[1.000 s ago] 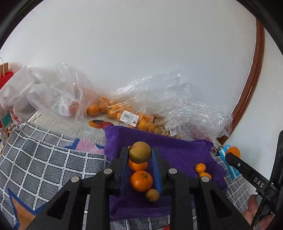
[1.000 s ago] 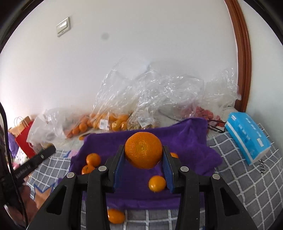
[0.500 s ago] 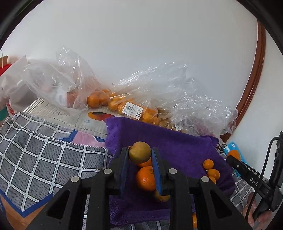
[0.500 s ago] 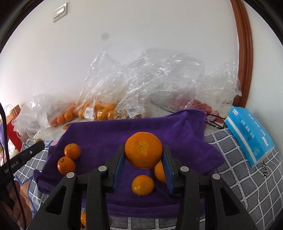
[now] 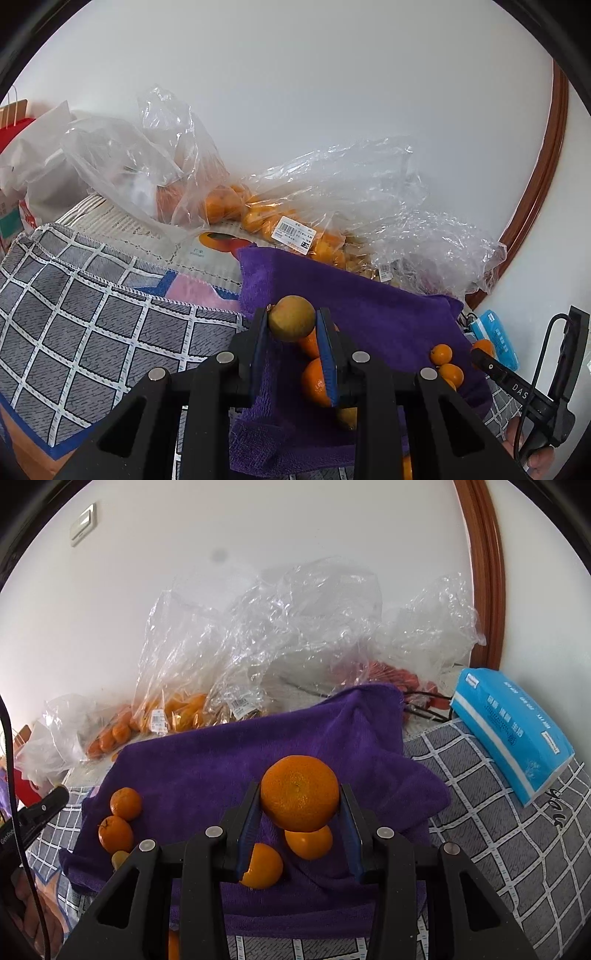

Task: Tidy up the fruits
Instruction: 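Lower the yellow-green fruit onto the towel while right tool lowers its orange beside other oranges, then open left tool to release the yellow-green fruit while right tool releases its orange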

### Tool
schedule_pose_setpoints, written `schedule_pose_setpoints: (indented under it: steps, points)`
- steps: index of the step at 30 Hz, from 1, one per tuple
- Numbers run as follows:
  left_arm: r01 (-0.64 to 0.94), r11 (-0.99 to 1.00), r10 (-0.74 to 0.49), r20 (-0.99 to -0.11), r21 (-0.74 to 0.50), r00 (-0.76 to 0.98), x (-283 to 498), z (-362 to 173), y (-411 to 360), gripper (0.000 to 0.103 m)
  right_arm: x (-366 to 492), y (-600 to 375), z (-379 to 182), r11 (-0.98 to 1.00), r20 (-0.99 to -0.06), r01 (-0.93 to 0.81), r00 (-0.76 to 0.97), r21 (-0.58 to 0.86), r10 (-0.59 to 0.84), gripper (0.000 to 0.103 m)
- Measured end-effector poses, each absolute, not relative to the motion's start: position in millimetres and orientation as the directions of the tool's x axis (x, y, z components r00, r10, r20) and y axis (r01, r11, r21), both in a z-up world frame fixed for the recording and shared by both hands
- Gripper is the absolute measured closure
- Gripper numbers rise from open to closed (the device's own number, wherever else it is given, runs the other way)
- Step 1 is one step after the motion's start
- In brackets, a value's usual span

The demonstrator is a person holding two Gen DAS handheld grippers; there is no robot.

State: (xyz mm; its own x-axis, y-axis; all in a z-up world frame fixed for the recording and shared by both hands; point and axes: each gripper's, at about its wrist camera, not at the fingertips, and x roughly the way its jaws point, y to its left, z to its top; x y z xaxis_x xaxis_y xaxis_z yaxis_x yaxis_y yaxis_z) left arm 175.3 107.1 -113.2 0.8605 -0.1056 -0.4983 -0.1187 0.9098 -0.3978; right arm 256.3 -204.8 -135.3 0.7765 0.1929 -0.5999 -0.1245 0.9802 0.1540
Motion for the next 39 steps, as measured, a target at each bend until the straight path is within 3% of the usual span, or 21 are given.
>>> schedule_pose_setpoints:
  steps: [19,24,28,39]
  points:
    - [-0.063,0.924,-0.169,-0.553,-0.376,0.816,187,-125,90,0.078,259,-196,-152,0.981,-0.712,-0.178,0.679,0.078,0.180,0.062]
    - [-0.053,0.926,-0.185,-0.575,-0.373,0.797,190,-130,86,0.078,259,-199,-153,0.979,-0.711,-0.178,0.676,0.098,0.194,0.060]
    - [-0.053,0.926,-0.198,-0.602,-0.374,0.774,194,-135,85,0.078,258,-200,-149,0.982,-0.696,-0.168,0.695,0.086,0.180,0.051]
    - [-0.064,0.930,-0.187,-0.618,-0.361,0.764,196,-137,85,0.078,255,-208,-142,0.980,-0.662,-0.140,0.722,0.143,0.199,0.050]
